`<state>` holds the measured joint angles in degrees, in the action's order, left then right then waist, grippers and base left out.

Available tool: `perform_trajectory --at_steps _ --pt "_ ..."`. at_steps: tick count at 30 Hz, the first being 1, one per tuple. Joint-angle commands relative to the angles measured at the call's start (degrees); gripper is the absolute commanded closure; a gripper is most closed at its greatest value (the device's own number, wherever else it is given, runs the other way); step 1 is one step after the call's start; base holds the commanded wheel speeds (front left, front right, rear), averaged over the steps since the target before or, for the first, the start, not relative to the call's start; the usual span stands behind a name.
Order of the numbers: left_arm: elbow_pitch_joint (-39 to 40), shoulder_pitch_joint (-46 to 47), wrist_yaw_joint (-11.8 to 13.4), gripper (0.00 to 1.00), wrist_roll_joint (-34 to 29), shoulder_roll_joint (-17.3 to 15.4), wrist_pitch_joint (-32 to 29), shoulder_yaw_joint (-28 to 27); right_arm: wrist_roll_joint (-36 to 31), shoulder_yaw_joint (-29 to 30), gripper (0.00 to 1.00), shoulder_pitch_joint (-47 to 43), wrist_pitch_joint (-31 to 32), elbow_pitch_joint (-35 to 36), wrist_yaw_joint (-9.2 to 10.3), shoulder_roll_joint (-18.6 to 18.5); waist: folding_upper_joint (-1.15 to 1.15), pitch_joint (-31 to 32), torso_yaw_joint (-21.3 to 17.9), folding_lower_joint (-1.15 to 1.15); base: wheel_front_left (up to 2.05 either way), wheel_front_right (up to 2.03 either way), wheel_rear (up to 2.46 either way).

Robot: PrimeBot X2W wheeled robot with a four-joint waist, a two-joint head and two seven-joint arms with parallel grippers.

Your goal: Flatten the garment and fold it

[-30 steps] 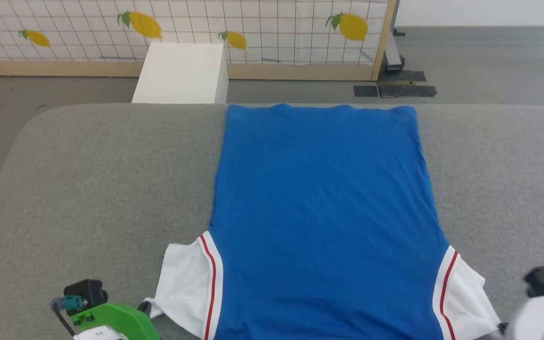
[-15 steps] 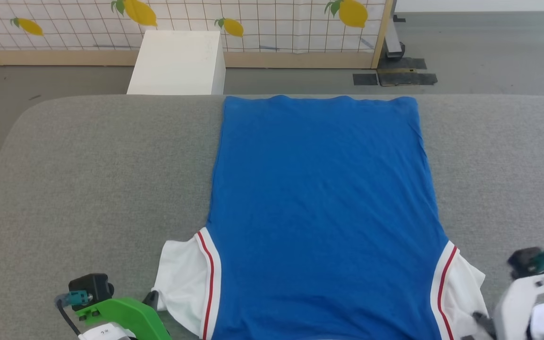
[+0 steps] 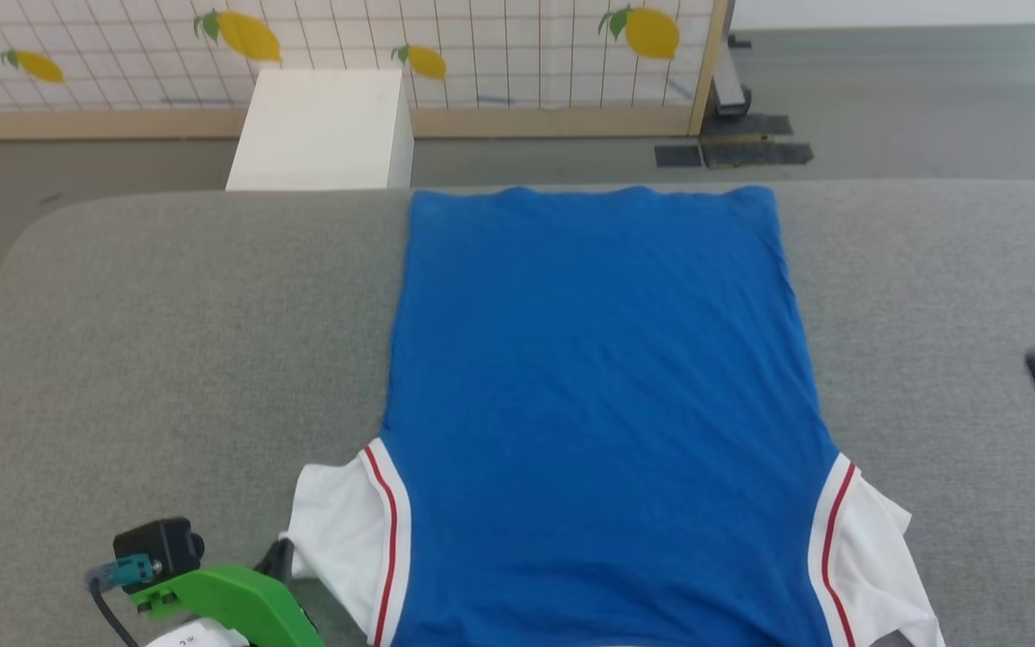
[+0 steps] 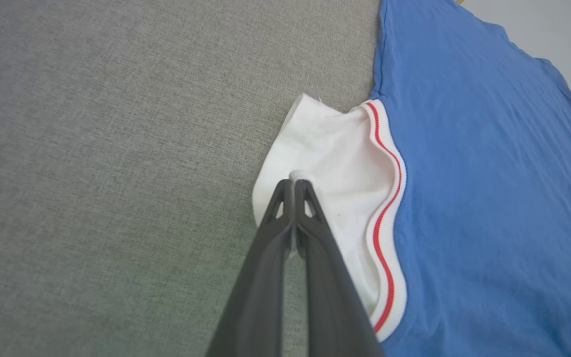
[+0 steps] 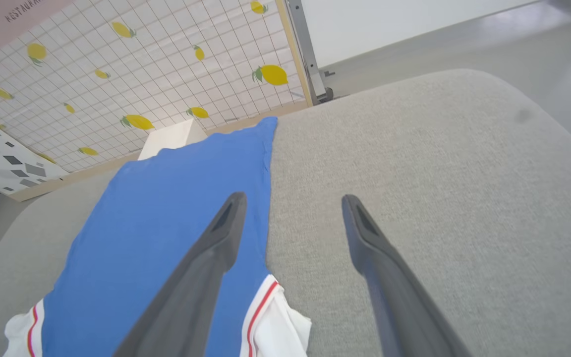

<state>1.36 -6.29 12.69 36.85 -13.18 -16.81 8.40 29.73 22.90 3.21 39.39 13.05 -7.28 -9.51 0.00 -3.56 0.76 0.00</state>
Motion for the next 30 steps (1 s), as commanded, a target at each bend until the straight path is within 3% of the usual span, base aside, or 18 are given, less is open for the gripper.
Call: perform_trajectory --at_steps 1,6,14,22,30 --pt "0.7 0.1 0.1 1.00 -0.4 -0.1 0.7 -0.1 -0.2 0.0 0.00 2.9 -1.7 -0.2 -0.21 0.8 0.00 -1.5 0.5 0.00 0.00 0.00 0.00" --pt "3.7 1.9 0.1 1.00 -0.6 0.4 2.0 0.1 -3.7 -2.4 0.00 13.0 -5.9 -6.1 -0.21 0.2 0.00 -7.0 1.9 0.00 0.00 0.00 0.00" --pt "9.2 5.5 -0.9 1.00 -1.3 2.5 4.0 2.4 -10.8 -6.9 0.00 33.8 -7.0 -19.7 -0.21 -5.7 0.00 -20.1 7.0 0.00 0.00 0.00 0.00" --pt "13.2 7.5 -1.6 1.00 -2.5 4.7 6.3 5.0 -16.6 -12.8 0.00 49.3 -0.3 -29.9 -0.21 -13.2 0.00 -30.8 13.6 0.00 0.00 0.00 0.00" --pt "16.2 6.5 -1.7 1.00 -2.3 6.0 8.0 6.3 -19.4 -21.2 0.00 57.4 10.8 -34.9 -0.21 -19.2 0.00 -36.2 17.2 0.00 0.00 0.00 0.00"
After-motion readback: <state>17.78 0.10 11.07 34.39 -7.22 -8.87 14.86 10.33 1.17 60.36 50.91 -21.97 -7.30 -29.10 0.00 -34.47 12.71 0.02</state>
